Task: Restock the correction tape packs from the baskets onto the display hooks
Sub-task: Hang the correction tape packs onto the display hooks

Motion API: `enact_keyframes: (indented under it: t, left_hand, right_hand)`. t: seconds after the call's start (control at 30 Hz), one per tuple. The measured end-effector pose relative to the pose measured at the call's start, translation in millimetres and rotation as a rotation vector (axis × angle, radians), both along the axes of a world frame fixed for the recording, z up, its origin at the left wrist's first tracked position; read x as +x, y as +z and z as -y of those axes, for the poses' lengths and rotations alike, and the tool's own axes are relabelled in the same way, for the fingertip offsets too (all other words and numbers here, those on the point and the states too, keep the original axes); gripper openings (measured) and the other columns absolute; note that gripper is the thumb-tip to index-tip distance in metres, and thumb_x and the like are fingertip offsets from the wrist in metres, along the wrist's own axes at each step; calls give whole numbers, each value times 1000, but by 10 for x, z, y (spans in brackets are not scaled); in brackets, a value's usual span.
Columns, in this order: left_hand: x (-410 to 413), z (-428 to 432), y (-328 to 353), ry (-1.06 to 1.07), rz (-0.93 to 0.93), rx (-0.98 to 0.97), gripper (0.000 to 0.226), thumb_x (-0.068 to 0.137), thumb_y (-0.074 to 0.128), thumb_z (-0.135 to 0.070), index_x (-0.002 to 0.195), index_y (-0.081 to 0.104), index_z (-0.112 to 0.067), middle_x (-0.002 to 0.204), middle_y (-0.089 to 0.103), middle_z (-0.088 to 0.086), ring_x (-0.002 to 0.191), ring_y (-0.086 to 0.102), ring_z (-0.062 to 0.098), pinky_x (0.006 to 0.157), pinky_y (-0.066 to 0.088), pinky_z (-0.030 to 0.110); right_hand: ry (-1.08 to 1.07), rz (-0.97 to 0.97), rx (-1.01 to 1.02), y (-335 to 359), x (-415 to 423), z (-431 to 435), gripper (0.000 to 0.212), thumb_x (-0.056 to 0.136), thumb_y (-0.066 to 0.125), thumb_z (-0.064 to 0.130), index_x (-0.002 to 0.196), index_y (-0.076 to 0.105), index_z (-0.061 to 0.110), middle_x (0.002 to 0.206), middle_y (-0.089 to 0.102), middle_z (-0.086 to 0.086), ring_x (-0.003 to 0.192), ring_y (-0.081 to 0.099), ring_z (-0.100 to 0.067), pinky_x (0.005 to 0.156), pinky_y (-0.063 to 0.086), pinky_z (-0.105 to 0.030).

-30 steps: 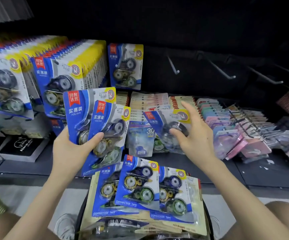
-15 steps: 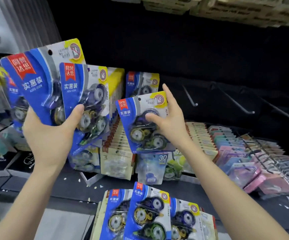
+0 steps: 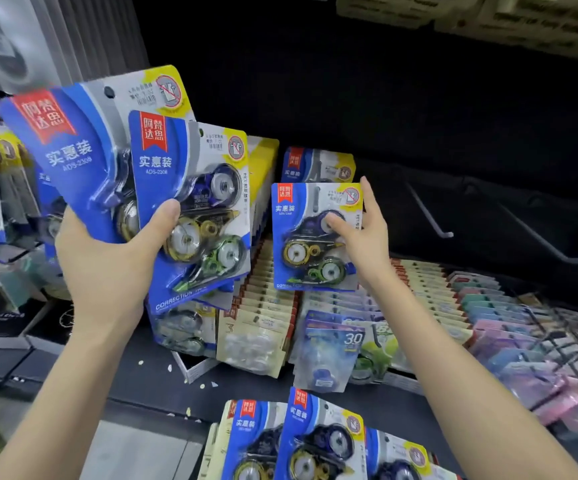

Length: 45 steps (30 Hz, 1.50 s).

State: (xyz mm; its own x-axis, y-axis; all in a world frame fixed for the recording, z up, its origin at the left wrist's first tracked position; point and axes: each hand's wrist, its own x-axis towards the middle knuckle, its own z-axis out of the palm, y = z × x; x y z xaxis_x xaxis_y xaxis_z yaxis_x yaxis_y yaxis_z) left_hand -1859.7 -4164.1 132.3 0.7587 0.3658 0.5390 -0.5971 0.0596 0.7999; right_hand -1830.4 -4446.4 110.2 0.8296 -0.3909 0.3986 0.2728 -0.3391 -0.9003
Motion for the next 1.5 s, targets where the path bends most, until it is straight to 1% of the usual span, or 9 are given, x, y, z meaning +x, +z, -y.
enact_keyframes:
  t: [0.23,0.47,0.7,0.8,0.9,1.03,1.23,1.37,1.5]
  left_hand:
    - [107,-8,13,-8,-36,13,46,73,82,-36,115,62,-32,115,71,-13,110,67,15,97,52,48]
    - [89,42,84,-56,-50,24,40,68,77,-32,104,60,-39,100,71,-28,100,69,3,86,58,28]
    - [82,31,77,-74,-57,10,42,71,80,-30,108,61,-37,108,72,-19,106,69,12,93,55,45]
    - [42,37,101,-139,-58,-20,44,68,79,-29,109,61,-32,108,73,-16,105,69,13,90,57,42]
    - [-6,26,123,-277,-82,-73,51,56,81,-38,104,65,-31,102,75,-16,97,71,11,81,60,33]
    - [-96,64,41,-442,-150,-68,78,34,92,-60,103,70,-34,101,76,-11,88,73,11,65,59,26]
    - [-151,114,-105,-444,-327,9,86,29,83,-79,94,64,-26,77,73,-16,64,67,2,57,55,26]
    - [-102,14,-149,-318,-376,119,59,58,75,-74,96,64,-30,75,71,-22,71,63,-2,77,49,33]
    - [-76,-70,-147,-233,-361,154,36,72,74,-58,99,66,-36,89,73,-22,94,67,13,93,50,41]
  right_hand:
    - [-62,-67,1,-2,730,244,73,94,59,3,155,23,21,147,48,-3,132,49,-17,113,39,-38]
    - [-249,-166,-220,-43,1113,401,69,92,67,32,151,32,31,134,61,-2,121,58,-27,98,49,-45]
    - [-419,-309,-379,103,786,321,76,93,55,54,155,22,26,131,61,-8,118,59,-31,90,46,-38]
    - [-406,-116,-224,360,328,110,61,96,54,50,147,39,21,112,63,5,101,62,-11,83,43,-30]
    - [-146,40,-162,644,-226,-236,52,93,57,50,137,48,24,98,62,16,88,59,5,83,49,-20]
    - [208,-20,-143,833,-688,-645,52,83,74,36,128,51,24,94,69,12,86,66,2,72,51,-14]
    - [242,-30,241,627,-876,-620,36,84,72,6,114,58,19,100,74,-8,87,72,-18,77,60,-35]
    - [187,-83,398,465,-1003,-404,31,86,67,5,111,58,20,93,75,-9,81,74,-23,67,62,-37]
    - [75,-66,154,323,-982,-290,26,88,69,7,108,60,20,96,74,-4,89,72,-22,76,60,-41]
